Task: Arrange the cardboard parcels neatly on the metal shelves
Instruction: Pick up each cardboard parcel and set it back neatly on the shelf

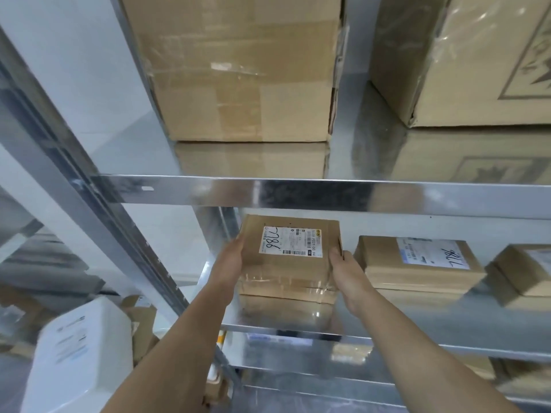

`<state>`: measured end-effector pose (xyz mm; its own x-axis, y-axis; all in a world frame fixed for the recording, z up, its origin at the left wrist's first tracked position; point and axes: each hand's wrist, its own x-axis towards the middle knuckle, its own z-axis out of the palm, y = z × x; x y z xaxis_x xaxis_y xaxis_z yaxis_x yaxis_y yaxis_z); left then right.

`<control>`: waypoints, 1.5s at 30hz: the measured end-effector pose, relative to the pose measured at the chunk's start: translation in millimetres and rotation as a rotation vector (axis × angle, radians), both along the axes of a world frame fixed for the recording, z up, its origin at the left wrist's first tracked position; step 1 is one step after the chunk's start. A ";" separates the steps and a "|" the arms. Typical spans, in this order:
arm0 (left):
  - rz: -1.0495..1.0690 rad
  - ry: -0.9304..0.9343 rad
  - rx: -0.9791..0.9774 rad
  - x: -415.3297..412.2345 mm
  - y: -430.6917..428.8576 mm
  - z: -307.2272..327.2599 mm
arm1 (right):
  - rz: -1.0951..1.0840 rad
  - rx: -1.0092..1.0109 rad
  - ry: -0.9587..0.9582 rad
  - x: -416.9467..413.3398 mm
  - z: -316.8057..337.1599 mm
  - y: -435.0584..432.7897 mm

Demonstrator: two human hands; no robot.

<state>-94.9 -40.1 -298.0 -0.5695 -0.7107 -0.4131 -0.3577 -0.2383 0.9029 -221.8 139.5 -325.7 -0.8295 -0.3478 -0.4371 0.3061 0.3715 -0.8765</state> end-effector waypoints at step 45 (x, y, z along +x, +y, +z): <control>0.116 0.034 -0.038 32.5 -2.8 20.8 | -0.048 -0.238 -0.172 3.1 37.5 12.1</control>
